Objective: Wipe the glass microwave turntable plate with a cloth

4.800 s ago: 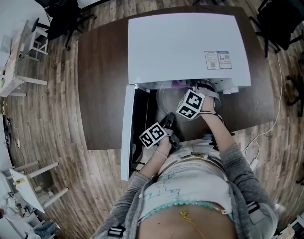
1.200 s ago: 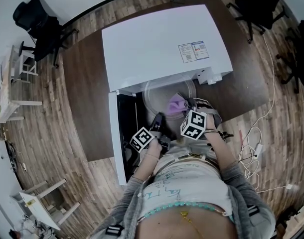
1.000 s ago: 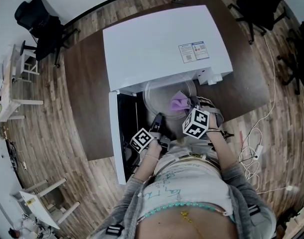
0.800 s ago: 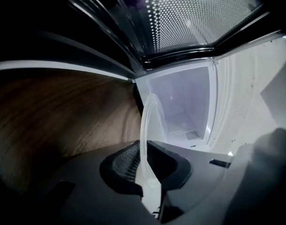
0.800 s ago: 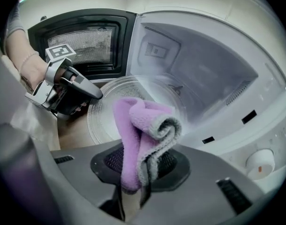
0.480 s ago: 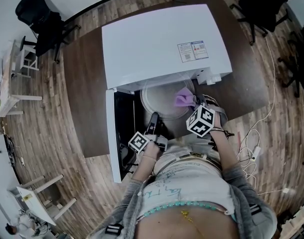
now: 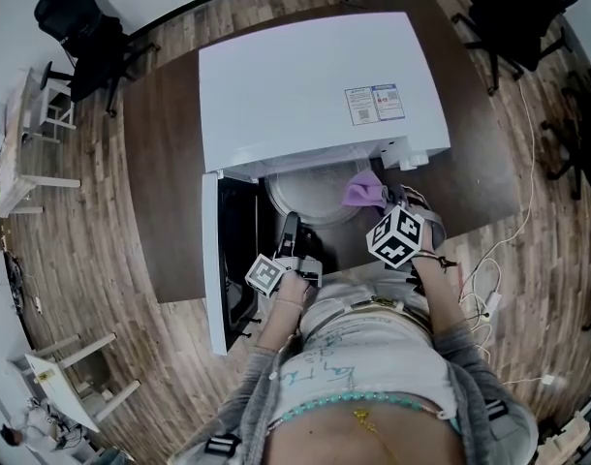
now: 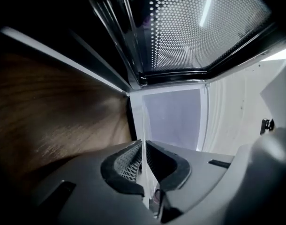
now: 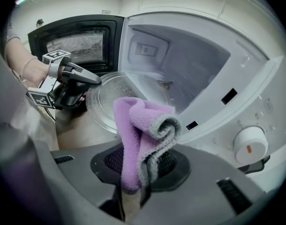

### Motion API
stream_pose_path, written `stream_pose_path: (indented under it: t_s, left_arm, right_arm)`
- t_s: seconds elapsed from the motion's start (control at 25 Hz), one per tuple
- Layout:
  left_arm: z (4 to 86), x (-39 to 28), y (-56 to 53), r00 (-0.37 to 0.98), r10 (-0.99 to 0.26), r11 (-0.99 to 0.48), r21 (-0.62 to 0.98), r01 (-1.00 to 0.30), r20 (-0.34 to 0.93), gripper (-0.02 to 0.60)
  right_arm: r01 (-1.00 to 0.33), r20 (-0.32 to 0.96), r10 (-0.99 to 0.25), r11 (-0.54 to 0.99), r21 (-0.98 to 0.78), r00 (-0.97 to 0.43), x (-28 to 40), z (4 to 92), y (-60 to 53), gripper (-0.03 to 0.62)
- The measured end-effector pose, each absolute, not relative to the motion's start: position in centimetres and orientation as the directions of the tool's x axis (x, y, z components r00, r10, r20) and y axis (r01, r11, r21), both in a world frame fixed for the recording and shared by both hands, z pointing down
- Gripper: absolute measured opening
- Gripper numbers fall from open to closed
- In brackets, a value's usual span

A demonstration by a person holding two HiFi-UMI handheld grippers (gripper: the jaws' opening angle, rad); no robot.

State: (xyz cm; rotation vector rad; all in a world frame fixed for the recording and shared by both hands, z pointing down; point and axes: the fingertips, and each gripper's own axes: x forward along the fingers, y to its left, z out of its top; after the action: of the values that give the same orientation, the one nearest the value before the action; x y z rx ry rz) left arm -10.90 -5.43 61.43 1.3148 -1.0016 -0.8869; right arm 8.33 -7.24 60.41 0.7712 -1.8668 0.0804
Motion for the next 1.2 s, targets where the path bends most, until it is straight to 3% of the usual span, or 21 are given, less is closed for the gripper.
stream_pose_path:
  t_s: [0.4,1.2]
  left_arm:
    - [61.2,-10.7,-6.9,0.278,-0.957,0.084,0.996,-0.031,0.089,0.034]
    - [60.9,-11.3,-9.5,0.280,-0.955,0.095,0.995,-0.019,0.097,0.034]
  right_arm:
    - [-0.522,0.846,-0.474,0.799,0.298,-0.243,8.6,60.2,-7.9,0.112]
    - [-0.573,0.832,-0.497,0.767,0.288,-0.247,8.4,59.6,-8.7,0.112]
